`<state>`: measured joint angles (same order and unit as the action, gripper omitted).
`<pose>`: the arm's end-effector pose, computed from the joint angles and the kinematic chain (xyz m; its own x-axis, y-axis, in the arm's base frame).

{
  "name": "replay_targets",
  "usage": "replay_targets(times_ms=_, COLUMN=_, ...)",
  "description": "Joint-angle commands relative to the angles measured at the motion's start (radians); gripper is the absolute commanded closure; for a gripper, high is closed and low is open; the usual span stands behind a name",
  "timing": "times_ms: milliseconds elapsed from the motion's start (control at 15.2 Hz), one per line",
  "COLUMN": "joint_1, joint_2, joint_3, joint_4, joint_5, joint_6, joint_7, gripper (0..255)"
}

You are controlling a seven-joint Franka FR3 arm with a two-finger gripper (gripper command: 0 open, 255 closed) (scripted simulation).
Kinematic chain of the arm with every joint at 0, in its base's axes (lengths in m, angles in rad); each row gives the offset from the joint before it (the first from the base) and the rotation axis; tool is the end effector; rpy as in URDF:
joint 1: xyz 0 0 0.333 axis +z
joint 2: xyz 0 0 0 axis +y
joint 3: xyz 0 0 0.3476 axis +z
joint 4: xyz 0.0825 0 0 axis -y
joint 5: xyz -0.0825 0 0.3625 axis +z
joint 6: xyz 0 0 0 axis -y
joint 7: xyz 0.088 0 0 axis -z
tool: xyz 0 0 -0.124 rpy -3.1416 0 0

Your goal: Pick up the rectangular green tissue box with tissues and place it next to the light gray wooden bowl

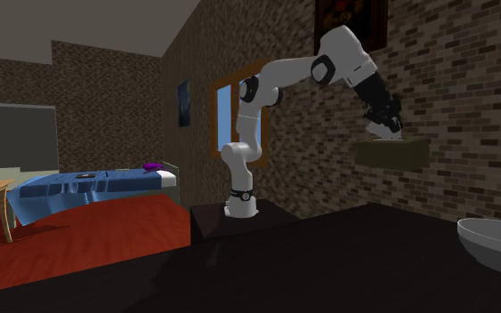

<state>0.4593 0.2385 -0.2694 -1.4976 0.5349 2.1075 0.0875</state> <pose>0.6374 0.1766 0.6008 0.9519 -0.1343 0.2755 0.0131 -0.8803 -0.4743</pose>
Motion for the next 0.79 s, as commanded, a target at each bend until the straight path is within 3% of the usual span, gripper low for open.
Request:
replay_targets(times_ms=0, joint_1=0.025, joint_2=0.020, joint_3=0.012, joint_4=0.024, joint_5=-0.013, joint_6=0.014, joint_7=0.042, gripper=255)
replay_targets(times_ms=264, joint_1=0.082, joint_2=0.095, joint_3=0.036, joint_4=0.123, joint_5=-0.045, joint_6=0.028, joint_7=0.145, gripper=255)
replay_targets(times_ms=726, joint_1=0.087, joint_2=0.092, joint_3=0.044, joint_4=0.028, joint_5=-0.023, joint_6=0.114, joint_7=0.105, gripper=255)
